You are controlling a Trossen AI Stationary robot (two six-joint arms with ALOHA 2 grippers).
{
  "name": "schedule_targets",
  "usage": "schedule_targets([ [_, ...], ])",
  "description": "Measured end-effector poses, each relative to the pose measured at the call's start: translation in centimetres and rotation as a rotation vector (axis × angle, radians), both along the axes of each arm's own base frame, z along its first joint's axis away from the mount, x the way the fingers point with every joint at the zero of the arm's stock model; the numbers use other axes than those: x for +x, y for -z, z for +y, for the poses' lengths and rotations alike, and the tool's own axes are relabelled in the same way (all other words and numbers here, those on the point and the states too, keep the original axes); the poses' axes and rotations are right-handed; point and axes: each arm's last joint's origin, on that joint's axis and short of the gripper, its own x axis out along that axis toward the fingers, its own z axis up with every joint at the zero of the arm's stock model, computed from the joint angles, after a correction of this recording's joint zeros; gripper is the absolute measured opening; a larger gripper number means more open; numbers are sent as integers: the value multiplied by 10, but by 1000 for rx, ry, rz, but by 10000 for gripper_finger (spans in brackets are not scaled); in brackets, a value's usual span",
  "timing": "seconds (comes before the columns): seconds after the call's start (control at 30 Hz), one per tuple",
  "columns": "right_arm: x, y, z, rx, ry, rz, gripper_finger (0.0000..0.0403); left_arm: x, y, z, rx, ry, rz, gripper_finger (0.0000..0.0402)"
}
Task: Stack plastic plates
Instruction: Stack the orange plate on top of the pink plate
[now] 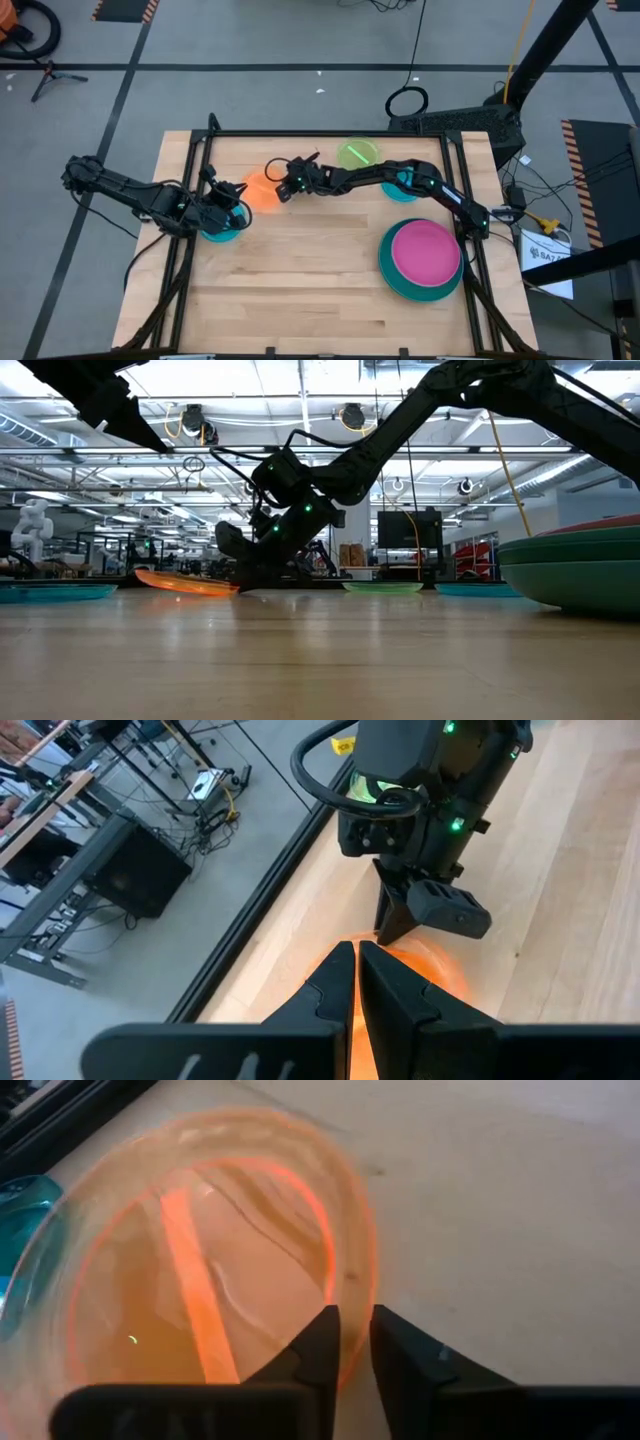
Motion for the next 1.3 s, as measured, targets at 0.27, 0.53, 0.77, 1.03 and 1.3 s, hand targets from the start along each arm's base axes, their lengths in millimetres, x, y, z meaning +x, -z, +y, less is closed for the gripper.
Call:
schedule_targets([
  [0.27,1,-12,1,-10,-17,-29,5,0,0,0,-1,0,-1,26],
  [0.53,-6,-38,2,-51,-47,18,2,1,-1,0,-12,-7,-17,26],
  [0.77,-31,-98,8,-91,-116,129,1,2,-1,-1,-23,-11,-40,26],
  [1.03,-92,-186,31,-61,-238,263,1,2,-2,-1,-38,-22,-57,26],
  [1.3,-173,-238,75,17,-246,334,0,2,-2,-1,-52,-32,-72,26],
])
